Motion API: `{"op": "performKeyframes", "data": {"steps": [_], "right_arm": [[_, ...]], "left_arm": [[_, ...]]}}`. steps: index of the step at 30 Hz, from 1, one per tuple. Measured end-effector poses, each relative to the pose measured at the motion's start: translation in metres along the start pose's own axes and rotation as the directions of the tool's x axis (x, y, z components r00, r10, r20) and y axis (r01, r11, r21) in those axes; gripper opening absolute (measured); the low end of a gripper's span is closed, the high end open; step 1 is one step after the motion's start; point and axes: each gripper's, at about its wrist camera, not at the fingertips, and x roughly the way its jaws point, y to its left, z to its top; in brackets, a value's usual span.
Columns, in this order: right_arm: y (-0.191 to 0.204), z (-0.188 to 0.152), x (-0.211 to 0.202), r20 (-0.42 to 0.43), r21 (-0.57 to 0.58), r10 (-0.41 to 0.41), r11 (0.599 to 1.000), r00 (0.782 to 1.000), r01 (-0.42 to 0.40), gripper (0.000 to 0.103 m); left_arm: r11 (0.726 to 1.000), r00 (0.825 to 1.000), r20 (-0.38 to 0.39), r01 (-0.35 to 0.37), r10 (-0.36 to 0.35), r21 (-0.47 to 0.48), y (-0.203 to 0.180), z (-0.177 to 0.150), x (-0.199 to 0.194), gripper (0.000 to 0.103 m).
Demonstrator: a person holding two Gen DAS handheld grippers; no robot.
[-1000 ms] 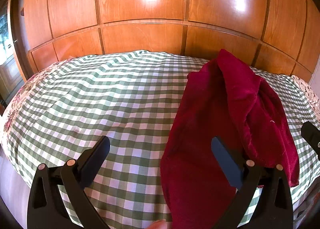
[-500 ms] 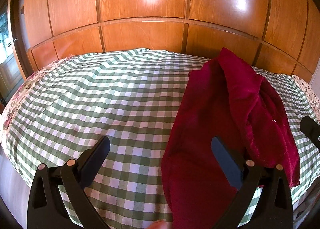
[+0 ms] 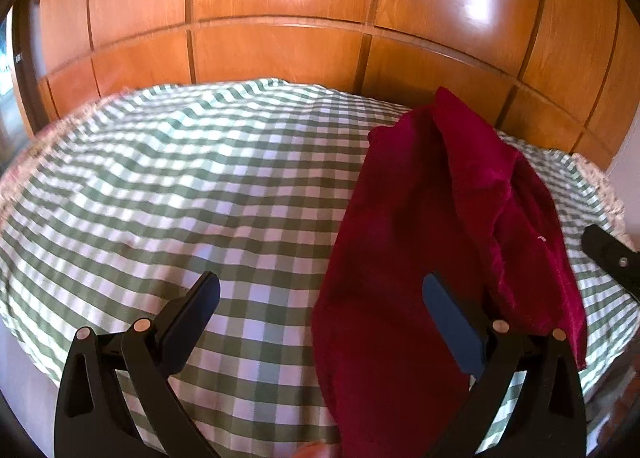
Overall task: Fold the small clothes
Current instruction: 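Grasp the sweater with the left gripper while the right gripper grasps another edge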
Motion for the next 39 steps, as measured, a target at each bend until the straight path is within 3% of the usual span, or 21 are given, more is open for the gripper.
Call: {"op": "performKeyframes", "data": {"steps": [7,9,11,12,13,16,21,23,25,29,31,34,37,39], "right_arm": [[0.006,0.018,0.052,-0.09,0.049,0.067,0.997,0.994,-0.063,0.059],[0.008,0.024,0.086,-0.196,0.098,0.127,0.989,0.972,-0.109,0.059],[0.012,0.024,0.113,-0.258,0.128,0.162,0.983,0.952,-0.133,0.059],[0.014,0.025,0.122,-0.263,0.12,0.151,0.985,0.953,-0.123,0.054],[0.018,0.027,0.128,-0.257,0.101,0.134,0.989,0.957,-0.111,0.037],[0.015,0.04,0.121,-0.198,0.102,0.127,0.989,0.972,-0.109,0.007],[-0.02,0.072,0.068,-0.038,0.041,0.052,0.998,0.998,-0.05,0.006],[-0.047,0.089,0.046,0.027,0.035,-0.023,0.999,0.999,0.022,0.006],[-0.084,0.107,0.029,0.073,0.066,-0.114,0.992,0.991,0.109,0.006],[-0.148,0.133,0.023,0.09,0.148,-0.272,0.955,0.958,0.257,0.006],[-0.176,0.143,0.035,0.072,0.181,-0.349,0.926,0.935,0.332,0.006],[-0.213,0.154,0.057,0.024,0.203,-0.43,0.886,0.903,0.417,0.006],[-0.238,0.163,0.077,-0.017,0.204,-0.473,0.861,0.881,0.466,0.006],[-0.252,0.17,0.091,-0.044,0.208,-0.491,0.848,0.87,0.488,0.006]], "left_arm": [[0.993,0.993,-0.047,0.105,-0.108,-0.054,0.032,-0.003,0.009,0.101],[0.987,0.986,-0.071,0.147,-0.151,-0.062,0.039,-0.006,0.012,0.101],[0.976,0.97,-0.113,0.21,-0.215,-0.057,0.041,-0.01,0.014,0.101],[0.972,0.963,-0.136,0.23,-0.234,-0.045,0.04,-0.012,0.015,0.101],[0.971,0.96,-0.143,0.238,-0.24,-0.035,0.039,-0.014,0.015,0.101],[0.959,0.947,-0.155,0.282,-0.28,-0.011,0.033,-0.017,0.015,0.1],[0.932,0.915,-0.23,0.355,-0.331,0.071,0.008,-0.025,0.025,0.078],[0.918,0.896,-0.266,0.388,-0.355,0.081,0.001,-0.03,0.03,0.072],[0.91,0.893,-0.274,0.399,-0.356,0.116,-0.008,-0.032,0.03,0.067],[0.893,0.897,-0.294,0.396,-0.328,0.212,-0.023,-0.036,0.033,0.014],[0.886,0.892,-0.284,0.415,-0.35,0.21,-0.023,-0.029,0.033,0.011],[0.9,0.907,-0.217,0.4,-0.361,0.172,-0.009,0.002,0.027,0.01],[0.935,0.935,-0.107,0.348,-0.339,0.074,0.025,0.054,0.024,0.01],[0.967,0.967,-0.005,0.254,-0.254,0.023,0.051,0.102,0.024,0.01]]}}
